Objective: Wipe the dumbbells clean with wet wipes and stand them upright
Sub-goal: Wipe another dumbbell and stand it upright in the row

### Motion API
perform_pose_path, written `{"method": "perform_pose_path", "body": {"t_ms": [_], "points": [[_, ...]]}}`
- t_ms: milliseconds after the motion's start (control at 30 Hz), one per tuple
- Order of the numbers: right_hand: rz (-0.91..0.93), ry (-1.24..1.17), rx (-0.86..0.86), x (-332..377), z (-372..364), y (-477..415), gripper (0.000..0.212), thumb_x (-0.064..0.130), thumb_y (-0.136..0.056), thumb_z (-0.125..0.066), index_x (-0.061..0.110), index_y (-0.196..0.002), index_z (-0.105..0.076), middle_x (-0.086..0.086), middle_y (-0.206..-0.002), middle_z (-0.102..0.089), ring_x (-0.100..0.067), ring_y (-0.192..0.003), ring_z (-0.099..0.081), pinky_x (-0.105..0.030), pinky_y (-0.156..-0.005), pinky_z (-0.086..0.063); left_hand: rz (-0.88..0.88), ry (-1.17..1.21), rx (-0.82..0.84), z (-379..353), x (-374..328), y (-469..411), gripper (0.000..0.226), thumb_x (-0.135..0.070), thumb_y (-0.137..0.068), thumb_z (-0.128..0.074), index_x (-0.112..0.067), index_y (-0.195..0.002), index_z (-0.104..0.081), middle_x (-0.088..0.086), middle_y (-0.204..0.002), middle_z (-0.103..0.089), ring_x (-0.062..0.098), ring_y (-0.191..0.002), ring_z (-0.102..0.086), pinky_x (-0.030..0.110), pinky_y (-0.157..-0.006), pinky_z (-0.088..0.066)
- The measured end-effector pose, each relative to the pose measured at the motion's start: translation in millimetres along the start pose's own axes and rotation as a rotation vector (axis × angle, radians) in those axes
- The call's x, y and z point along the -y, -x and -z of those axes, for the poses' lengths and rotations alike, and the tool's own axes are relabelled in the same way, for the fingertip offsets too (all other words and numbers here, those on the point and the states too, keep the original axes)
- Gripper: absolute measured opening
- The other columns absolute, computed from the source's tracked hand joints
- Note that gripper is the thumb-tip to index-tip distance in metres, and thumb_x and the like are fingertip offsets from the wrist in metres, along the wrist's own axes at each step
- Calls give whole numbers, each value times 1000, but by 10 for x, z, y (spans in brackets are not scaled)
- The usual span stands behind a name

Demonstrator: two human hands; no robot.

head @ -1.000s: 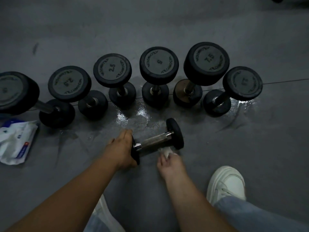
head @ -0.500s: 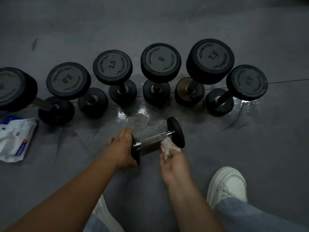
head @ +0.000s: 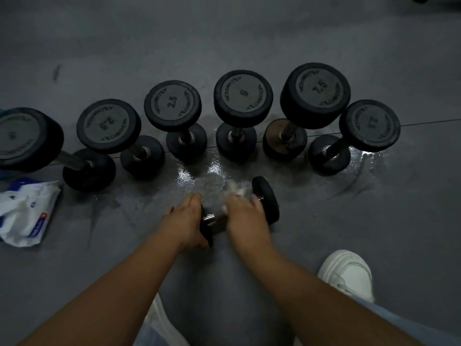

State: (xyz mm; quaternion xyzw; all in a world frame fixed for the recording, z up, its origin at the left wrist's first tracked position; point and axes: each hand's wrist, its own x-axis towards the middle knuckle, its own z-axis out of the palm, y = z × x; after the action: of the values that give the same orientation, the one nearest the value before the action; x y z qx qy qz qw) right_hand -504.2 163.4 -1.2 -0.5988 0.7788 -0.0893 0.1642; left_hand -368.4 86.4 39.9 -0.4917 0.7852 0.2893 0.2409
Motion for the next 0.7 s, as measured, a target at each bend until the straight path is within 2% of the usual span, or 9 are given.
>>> {"method": "perform_pose_path", "body": {"t_ms": [33,100,167,267,300,400,533,633,700], "points": [[-42,41,1,-21,-2,10,39,25,-89,-26,19,-101,-62,-1,-105,-65,-25,-96,-62,-40,-102,-34,-1,-9,4,-2,-2,2,124,-42,-58,-88,-17,-153,-12,-1,-156,-25,24,-137,-40,42,-115,-29],[94,30,53,27,-60,75,42,25,-85,-23,18,-97,-63,-1,-106,-65,-25,-96,-62,-39,-101,-35,-9,-15,-6,-16,2,-3,124,-43,-58,-87,-17,-153,-13,-1,-156,-25,23,-137,-40,42,-115,-30],[197,-38,154,2,-23,17,32,21,-84,-33,21,-97,-62,-1,-103,-67,-24,-96,-62,-34,-102,-32,-9,-12,-4,-3,5,-14,122,-43,-59,-87,-17,-152,-13,0,-155,-26,24,-137,-41,41,-113,-31],[4,-81,100,-119,77,-95,7,17,-85,-56,22,-88,-60,0,-91,-68,-25,-88,-62,-33,-89,-39,-6,-13,33,53,15,-49,122,-42,-59,-88,-16,-152,-13,1,-154,-29,25,-135,-43,41,-112,-33],[18,-47,86,-82,73,-61,7,16,-83,-60,22,-85,-60,-1,-88,-66,-25,-84,-62,-33,-85,-41,-8,-11,38,62,21,-56,122,-42,-58,-88,-16,-152,-14,2,-153,-30,26,-134,-44,40,-112,-34],[293,-42,180,82,42,32,18,15,-85,-46,21,-92,-62,-1,-96,-66,-24,-92,-62,-32,-94,-37,-11,2,36,65,33,-59,120,-43,-58,-88,-16,-151,-17,3,-151,-32,26,-132,-46,38,-107,-38],[-74,-96,-3,-55,95,-71,14,15,-87,-48,20,-92,-61,-5,-87,-67,-28,-88,-61,-35,-89,-38,1,0,58,92,45,-85,120,-42,-56,-90,-17,-149,-18,4,-150,-34,29,-130,-48,39,-105,-40],[214,-10,64,22,-41,16,20,19,-85,-45,22,-91,-63,1,-93,-66,-24,-93,-62,-32,-98,-30,-3,3,61,73,49,-108,123,-41,-56,-90,-17,-150,-16,3,-151,-32,28,-131,-46,40,-106,-40],[171,-51,109,-60,-45,-63,22,18,-82,-50,26,-97,-65,4,-97,-65,-20,-100,-60,-31,-97,-32,-4,6,54,52,56,-124,124,-41,-56,-91,-18,-151,-14,3,-152,-31,29,-132,-45,39,-106,-41]]}}
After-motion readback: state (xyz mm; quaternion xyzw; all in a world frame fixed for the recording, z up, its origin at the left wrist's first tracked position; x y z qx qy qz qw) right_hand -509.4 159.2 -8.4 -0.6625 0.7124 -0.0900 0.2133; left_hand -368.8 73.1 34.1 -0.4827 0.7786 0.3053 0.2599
